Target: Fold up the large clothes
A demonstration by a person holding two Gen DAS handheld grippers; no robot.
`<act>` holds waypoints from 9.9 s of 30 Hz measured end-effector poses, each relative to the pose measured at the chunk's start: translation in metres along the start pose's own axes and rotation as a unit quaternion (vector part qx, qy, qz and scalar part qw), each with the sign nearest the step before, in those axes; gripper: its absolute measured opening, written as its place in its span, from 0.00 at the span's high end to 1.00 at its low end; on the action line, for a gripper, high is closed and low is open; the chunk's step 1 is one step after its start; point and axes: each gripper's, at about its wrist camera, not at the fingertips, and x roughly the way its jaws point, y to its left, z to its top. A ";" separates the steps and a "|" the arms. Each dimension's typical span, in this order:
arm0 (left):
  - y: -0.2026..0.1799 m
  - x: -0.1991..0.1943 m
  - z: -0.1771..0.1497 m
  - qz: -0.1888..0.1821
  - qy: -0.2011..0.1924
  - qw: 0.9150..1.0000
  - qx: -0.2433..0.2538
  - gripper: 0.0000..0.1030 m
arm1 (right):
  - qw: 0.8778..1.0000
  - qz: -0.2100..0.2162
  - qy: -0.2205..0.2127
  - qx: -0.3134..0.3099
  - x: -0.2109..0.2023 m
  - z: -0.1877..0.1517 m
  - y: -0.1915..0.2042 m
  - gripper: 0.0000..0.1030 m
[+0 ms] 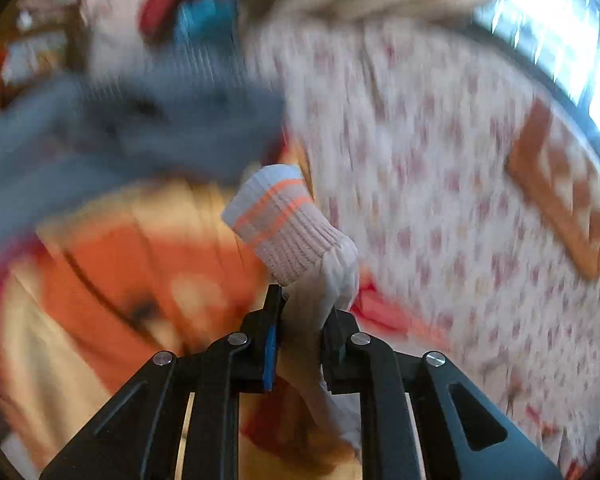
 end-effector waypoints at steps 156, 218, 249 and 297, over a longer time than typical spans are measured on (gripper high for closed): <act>-0.231 0.044 -0.209 -0.240 0.179 0.947 0.115 0.34 | 0.980 0.175 -0.087 0.032 0.023 0.114 0.022 0.85; -0.146 0.027 -0.141 -0.154 0.116 0.974 0.116 0.91 | 0.989 0.145 -0.012 -0.019 -0.054 0.037 -0.035 0.29; -0.220 0.088 -0.204 -0.096 0.167 0.962 0.193 0.68 | 0.993 0.021 -0.041 0.108 0.048 0.152 -0.072 0.74; -0.183 -0.029 -0.196 -0.181 0.187 0.910 0.322 0.42 | 0.986 0.112 0.063 -0.109 -0.016 0.040 0.015 0.25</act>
